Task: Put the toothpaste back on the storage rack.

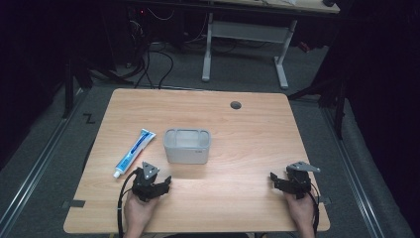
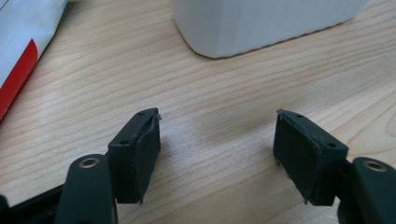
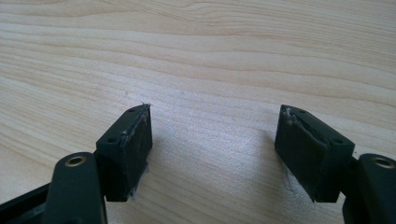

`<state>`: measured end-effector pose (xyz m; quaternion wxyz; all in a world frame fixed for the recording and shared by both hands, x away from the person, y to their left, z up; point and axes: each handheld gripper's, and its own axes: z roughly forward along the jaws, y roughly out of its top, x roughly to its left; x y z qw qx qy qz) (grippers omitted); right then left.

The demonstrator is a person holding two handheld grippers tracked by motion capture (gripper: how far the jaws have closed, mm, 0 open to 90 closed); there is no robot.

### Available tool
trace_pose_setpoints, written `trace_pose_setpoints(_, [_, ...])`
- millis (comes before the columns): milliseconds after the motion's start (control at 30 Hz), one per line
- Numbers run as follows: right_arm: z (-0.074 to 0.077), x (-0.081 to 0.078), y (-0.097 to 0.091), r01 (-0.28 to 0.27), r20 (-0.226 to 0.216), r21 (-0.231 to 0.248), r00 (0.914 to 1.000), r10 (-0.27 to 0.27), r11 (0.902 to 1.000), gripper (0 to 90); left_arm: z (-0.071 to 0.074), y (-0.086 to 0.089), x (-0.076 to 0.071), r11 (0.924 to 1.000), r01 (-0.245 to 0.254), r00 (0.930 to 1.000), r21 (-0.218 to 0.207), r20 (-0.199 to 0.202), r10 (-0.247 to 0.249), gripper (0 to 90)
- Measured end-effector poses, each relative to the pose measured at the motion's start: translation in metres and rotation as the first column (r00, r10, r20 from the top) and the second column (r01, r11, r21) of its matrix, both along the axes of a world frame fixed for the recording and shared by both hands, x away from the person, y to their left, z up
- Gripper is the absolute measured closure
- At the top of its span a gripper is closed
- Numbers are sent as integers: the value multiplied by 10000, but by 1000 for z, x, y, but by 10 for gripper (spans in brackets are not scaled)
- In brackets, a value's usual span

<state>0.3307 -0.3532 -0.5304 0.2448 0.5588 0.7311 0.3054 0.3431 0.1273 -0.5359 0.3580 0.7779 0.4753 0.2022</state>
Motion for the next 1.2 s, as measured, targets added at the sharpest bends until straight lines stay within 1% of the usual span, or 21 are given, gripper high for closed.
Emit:
trace_pose_setpoints(133, [0, 0, 0, -1, -1, 0, 10000, 1, 10000, 275, 0, 2, 1, 9997, 49, 10000, -228, -69, -50, 311])
trace_pose_setpoints(200, [0, 0, 0, 12, -3, 12, 10000, -12, 10000, 275, 0, 2, 1, 9997, 70, 9999, -245, -78, -72, 302])
trace_pose_setpoints(333, [0, 0, 0, 13, -5, 15, 10000, -13, 10000, 275, 0, 1, 0, 9999, 32, 10000, -166, -65, -33, 300])
trace_pose_setpoints(500, [0, 0, 0, 24, -4, 16, 10000, -24, 10000, 276, 0, 0, 0, 9998, 63, 9999, -198, -89, -64, 281])
trace_pose_setpoints(567, [0, 0, 0, 23, -4, 15, 10000, -23, 10000, 276, 0, 0, 0, 9999, 94, 9999, -118, -89, -96, 273])
trace_pose_setpoints(633, [0, 0, 0, 22, -6, 13, 10000, -22, 10000, 276, 0, -3, 0, 9998, 160, 9998, 82, -85, -159, 258])
trace_pose_setpoints(700, [0, 0, 0, 2, -3, -8, 10000, -2, 10000, 276, 0, -4, 0, 9998, 157, 9998, 135, -77, -156, 245])
trace_pose_setpoints(767, [0, 0, 0, 4, -5, -5, 10000, -4, 10000, 275, 0, -4, 1, 9998, 149, 9998, 148, -132, -147, 241])
trace_pose_setpoints(833, [0, 0, 0, 1, -4, -7, 10000, -1, 10000, 275, 2, -4, 1, 9997, 182, 9994, 130, -304, -178, 243])
trace_pose_setpoints(867, [0, 0, 0, 1, -4, -7, 10000, -1, 10000, 275, 2, -4, 1, 9997, 182, 9994, 130, -304, -178, 246])
trace_pose_setpoints(933, [0, 0, 0, 8, -7, -6, 10000, -8, 10000, 275, 3, -2, 0, 9999, 147, 9991, -24, -400, -148, 249])
trace_pose_setpoints(967, [0, 0, 0, 8, -7, -6, 10000, -8, 10000, 275, 3, -2, 0, 9999, 147, 9991, -24, -400, -148, 259])
trace_pose_setpoints(1000, [0, 0, 0, 10, -8, -5, 10000, -10, 10000, 275, 4, -1, -1, 9998, 129, 9988, -151, -465, -136, 259])
trace_pose_setpoints(1033, [0, 0, 0, 7, -8, -7, 10000, -7, 10000, 275, 5, -1, -2, 9997, 98, 9988, -245, -483, -110, 292])
trace_pose_setpoints(1200, [0, 0, 0, -11, 3, -17, 10000, 11, 10000, 275, 7, 1, -5, 9993, 64, 9992, -357, -403, -79, 297])
